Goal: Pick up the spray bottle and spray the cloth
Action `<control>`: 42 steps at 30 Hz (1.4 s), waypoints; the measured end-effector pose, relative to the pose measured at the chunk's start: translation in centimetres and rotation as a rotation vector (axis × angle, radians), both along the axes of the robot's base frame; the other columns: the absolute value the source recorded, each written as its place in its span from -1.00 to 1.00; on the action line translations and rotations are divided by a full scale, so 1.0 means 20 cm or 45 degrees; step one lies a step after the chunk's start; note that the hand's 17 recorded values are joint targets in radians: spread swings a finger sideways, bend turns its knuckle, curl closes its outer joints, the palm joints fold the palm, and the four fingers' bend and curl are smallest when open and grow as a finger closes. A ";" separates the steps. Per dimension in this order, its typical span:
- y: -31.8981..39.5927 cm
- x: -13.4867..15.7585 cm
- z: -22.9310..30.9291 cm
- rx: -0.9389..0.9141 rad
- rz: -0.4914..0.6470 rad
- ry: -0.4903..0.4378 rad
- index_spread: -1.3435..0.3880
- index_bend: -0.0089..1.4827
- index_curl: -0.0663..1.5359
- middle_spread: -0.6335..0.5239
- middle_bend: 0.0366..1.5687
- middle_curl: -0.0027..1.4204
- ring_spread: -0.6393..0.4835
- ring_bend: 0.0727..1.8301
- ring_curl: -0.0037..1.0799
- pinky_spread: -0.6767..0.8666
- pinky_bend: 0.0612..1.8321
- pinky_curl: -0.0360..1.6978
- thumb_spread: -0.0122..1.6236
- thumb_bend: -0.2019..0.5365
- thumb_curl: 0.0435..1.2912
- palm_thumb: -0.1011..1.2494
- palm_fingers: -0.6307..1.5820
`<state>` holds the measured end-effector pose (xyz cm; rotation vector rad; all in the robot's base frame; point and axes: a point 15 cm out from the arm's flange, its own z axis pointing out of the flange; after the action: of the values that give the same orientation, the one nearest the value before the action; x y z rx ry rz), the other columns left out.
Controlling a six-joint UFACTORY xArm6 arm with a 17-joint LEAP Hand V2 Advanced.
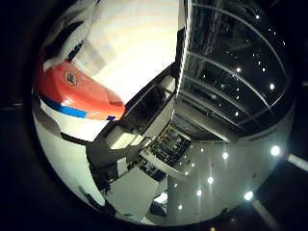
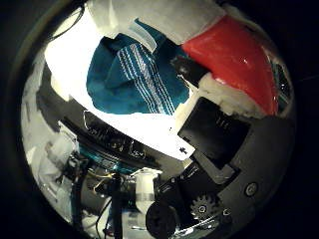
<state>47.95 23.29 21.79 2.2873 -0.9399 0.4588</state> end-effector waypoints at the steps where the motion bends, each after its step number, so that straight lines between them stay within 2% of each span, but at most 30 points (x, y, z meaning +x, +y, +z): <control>1: 0.00 0.00 0.00 0.000 0.001 0.000 0.34 0.60 -0.03 -0.03 0.74 -0.16 -0.14 0.60 0.10 -0.39 0.03 0.68 0.20 -0.49 0.12 0.68 0.65; 12: 0.00 0.02 0.14 0.059 0.005 -0.049 0.34 0.60 -0.03 -0.03 0.74 -0.16 -0.14 0.60 0.10 -0.39 0.03 0.68 0.20 -0.49 0.11 0.68 0.65; 19: 0.10 0.02 0.37 0.239 0.018 -0.148 0.34 0.60 -0.03 -0.03 0.74 -0.16 -0.14 0.60 0.10 -0.39 0.03 0.68 0.20 -0.49 0.11 0.68 0.65; 28: 0.45 -0.01 0.51 0.779 -0.039 -0.156 0.34 0.60 -0.03 -0.02 0.73 -0.17 -0.14 0.60 0.10 -0.39 0.03 0.68 0.20 -0.49 0.12 0.70 0.65; 38: 0.80 0.15 0.68 1.420 -0.216 -0.173 0.34 0.60 -0.03 -0.02 0.74 -0.17 -0.14 0.60 0.10 -0.39 0.03 0.68 0.20 -0.49 0.14 0.74 0.65; 42: 0.92 0.22 0.75 1.637 -0.209 -0.183 0.34 0.60 -0.03 -0.02 0.74 -0.17 -0.14 0.60 0.10 -0.39 0.03 0.68 0.20 -0.49 0.14 0.75 0.65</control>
<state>52.43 41.72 36.79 3.2286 -1.8331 -0.1567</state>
